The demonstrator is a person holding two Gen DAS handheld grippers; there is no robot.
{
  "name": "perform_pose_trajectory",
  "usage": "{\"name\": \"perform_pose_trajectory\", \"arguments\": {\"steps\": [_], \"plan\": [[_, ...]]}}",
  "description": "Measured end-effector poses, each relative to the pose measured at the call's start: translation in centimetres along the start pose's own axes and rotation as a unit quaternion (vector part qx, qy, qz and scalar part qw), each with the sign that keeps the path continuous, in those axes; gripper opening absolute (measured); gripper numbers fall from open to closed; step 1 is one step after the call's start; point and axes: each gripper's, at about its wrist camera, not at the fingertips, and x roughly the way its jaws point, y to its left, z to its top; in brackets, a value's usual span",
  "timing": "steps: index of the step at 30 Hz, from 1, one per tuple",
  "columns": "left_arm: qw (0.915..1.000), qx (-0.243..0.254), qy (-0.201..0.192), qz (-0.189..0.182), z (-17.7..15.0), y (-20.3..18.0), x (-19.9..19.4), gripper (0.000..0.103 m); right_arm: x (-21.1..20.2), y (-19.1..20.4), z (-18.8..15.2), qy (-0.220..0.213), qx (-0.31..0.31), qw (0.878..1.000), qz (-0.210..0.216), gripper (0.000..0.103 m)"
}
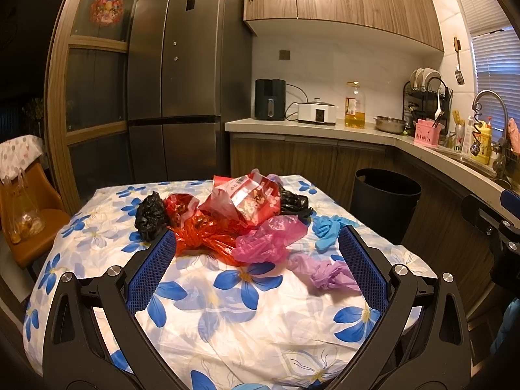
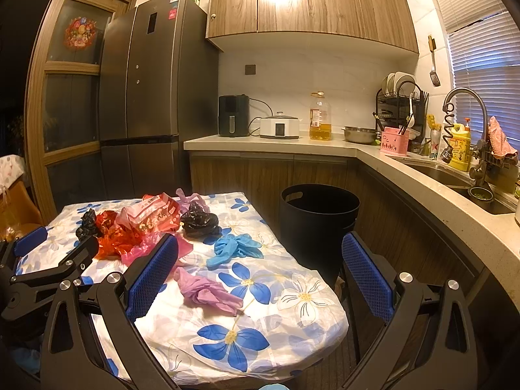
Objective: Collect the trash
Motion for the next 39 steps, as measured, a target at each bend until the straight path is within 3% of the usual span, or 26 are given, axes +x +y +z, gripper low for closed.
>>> {"name": "perform_pose_trajectory", "arguments": {"steps": [39], "plan": [[1.0000,-0.003,0.001,0.000,-0.12,0.21,0.10,0.098,0.06,0.11,-0.15,0.001,0.000,1.000,0.000,0.098]]}}
